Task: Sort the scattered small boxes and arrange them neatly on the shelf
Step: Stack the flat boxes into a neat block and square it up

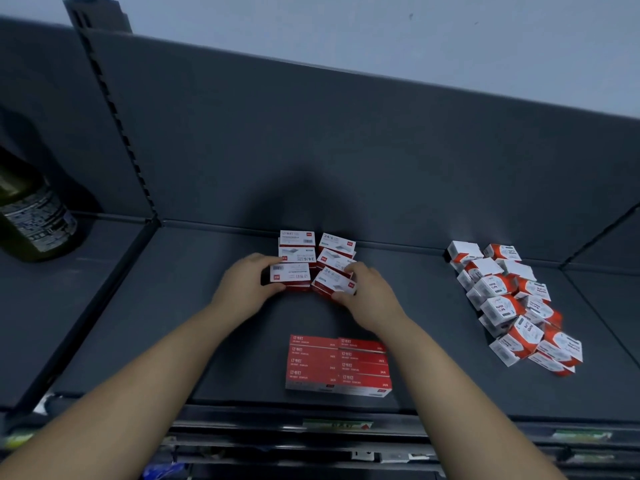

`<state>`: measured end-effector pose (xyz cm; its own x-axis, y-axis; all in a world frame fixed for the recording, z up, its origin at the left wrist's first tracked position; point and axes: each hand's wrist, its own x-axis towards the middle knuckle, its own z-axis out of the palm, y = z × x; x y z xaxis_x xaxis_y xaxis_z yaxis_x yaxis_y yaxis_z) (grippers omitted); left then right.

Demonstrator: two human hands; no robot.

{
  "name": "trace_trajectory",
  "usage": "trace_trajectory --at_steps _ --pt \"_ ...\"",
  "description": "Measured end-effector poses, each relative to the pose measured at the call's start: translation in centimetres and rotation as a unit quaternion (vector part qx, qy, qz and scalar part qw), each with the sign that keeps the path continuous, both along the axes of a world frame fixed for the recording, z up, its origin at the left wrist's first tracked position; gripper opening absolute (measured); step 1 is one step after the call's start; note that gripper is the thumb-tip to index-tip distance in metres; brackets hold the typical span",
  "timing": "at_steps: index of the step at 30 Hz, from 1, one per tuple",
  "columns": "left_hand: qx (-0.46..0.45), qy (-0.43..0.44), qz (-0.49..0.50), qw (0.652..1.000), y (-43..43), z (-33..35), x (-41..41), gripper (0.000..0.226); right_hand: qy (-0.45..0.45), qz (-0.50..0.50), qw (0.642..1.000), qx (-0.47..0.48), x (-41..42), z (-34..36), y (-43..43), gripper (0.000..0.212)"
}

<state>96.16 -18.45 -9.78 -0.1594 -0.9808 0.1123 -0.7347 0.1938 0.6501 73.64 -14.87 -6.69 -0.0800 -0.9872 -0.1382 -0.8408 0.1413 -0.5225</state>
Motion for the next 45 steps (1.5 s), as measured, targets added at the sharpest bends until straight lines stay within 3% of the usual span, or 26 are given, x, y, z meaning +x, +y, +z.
trace_trajectory --at_steps 3,7,12,18,22,28,31,36,41,45 --pt "-0.032 0.019 0.038 0.999 0.9 -0.1 0.4 0.044 -0.026 0.016 1.000 -0.003 -0.9 0.4 0.9 0.058" --pt "-0.024 0.117 0.005 0.993 2.2 0.8 0.1 0.043 -0.085 0.037 0.995 -0.036 -2.2 1.2 2.3 0.043" --pt "0.057 0.285 -0.050 0.955 3.9 3.3 -1.4 0.043 -0.251 0.003 0.964 -0.086 -3.1 2.7 4.0 0.039" --pt "0.136 0.481 -0.062 0.864 4.9 5.5 -2.9 0.041 -0.363 -0.002 0.925 -0.113 -4.0 4.4 5.8 0.034" --pt "0.209 0.619 -0.065 0.754 5.0 6.4 -3.8 0.044 -0.399 -0.022 0.909 -0.116 -4.3 4.9 6.7 0.033" --pt "0.267 0.677 -0.039 0.684 4.6 7.4 -5.3 0.043 -0.407 -0.019 0.906 -0.113 -4.3 5.0 7.7 0.033" --pt "0.301 0.664 -0.025 0.684 4.7 8.0 -6.0 0.037 -0.408 -0.013 0.906 -0.112 -4.3 5.3 8.2 0.035" --pt "0.359 0.583 -0.021 0.729 5.2 8.4 -6.2 0.035 -0.431 -0.020 0.894 -0.120 -4.7 5.6 8.7 0.035" --pt "0.394 0.544 -0.009 0.741 5.8 8.6 -5.9 0.030 -0.472 -0.027 0.875 -0.104 -4.6 5.3 9.0 0.034" --pt "0.373 0.476 -0.081 0.792 6.4 9.0 -5.5 0.023 -0.490 -0.025 0.867 -0.087 -4.4 4.9 9.2 0.034"
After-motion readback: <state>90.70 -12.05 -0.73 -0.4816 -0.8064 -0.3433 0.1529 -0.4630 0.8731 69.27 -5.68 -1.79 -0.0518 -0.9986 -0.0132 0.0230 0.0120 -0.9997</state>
